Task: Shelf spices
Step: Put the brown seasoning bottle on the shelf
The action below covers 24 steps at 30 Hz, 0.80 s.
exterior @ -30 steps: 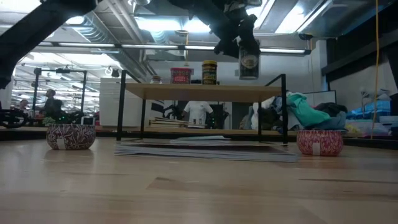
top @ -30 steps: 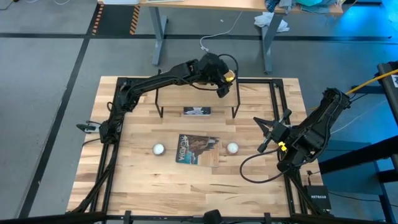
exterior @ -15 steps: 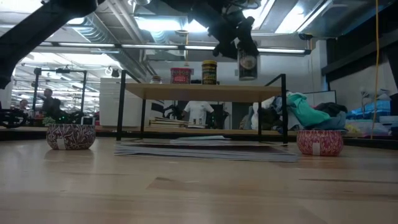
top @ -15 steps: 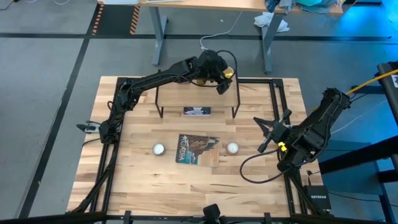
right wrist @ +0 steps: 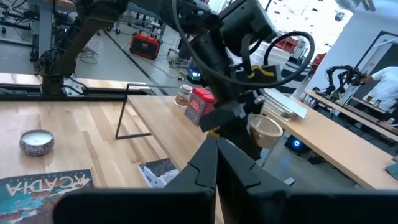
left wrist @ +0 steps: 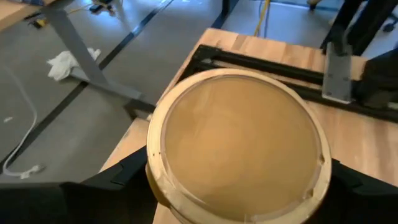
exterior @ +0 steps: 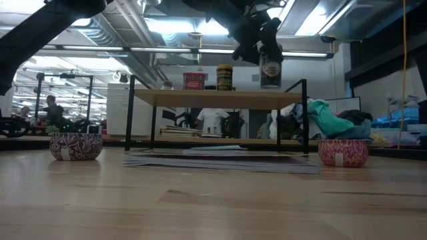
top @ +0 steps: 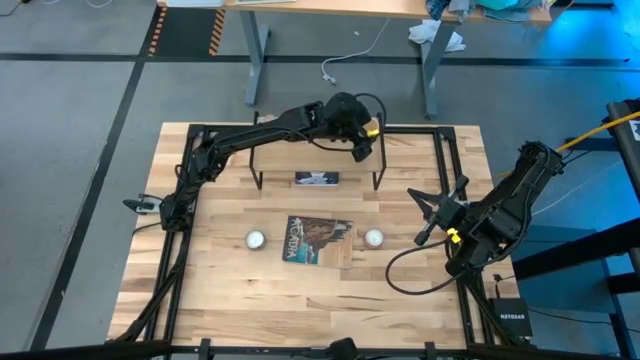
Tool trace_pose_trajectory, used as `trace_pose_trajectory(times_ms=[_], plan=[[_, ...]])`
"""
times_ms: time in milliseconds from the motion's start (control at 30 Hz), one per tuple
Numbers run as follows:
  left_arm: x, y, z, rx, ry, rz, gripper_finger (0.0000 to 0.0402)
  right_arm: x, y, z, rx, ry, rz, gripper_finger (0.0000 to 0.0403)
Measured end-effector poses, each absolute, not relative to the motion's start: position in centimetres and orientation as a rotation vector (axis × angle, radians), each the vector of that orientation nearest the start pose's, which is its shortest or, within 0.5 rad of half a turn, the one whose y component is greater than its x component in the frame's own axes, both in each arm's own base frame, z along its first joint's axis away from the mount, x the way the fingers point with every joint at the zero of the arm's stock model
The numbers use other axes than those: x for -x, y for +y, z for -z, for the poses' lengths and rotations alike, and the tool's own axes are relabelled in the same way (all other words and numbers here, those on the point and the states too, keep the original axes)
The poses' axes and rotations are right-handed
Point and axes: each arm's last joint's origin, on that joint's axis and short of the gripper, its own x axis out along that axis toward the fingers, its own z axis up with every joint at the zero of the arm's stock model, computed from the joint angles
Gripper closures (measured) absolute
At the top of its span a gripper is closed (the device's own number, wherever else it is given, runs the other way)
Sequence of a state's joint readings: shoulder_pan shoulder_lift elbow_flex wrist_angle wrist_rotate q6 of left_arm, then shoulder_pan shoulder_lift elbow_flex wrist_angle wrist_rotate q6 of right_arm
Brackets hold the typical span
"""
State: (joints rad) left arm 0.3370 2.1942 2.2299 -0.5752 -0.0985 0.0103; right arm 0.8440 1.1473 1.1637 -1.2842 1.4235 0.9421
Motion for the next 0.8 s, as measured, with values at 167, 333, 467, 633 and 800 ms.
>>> trace_pose_trajectory(times_ms=[167,333,467,633,800], plan=[[-47.2,17.2,-32.4,0.077,0.592,-0.446,0.0134,-13.9,11.3,-33.9,0.262,0.246,0.652,0.0398],[-47.5,17.5,-31.7,0.090,0.601,-0.450,0.0134,-13.9,11.3,-33.9,0.261,0.245,0.652,0.0398],[-47.6,17.6,-31.5,0.091,0.599,-0.450,0.0134,-13.9,11.3,-33.9,0.261,0.245,0.652,0.0398],[-47.7,17.6,-31.5,0.089,0.588,-0.452,0.0134,-13.9,11.3,-33.9,0.260,0.246,0.651,0.0398],[-47.8,17.6,-31.5,0.089,0.588,-0.451,0.0117,-13.9,11.3,-33.9,0.257,0.255,0.646,0.0398]])
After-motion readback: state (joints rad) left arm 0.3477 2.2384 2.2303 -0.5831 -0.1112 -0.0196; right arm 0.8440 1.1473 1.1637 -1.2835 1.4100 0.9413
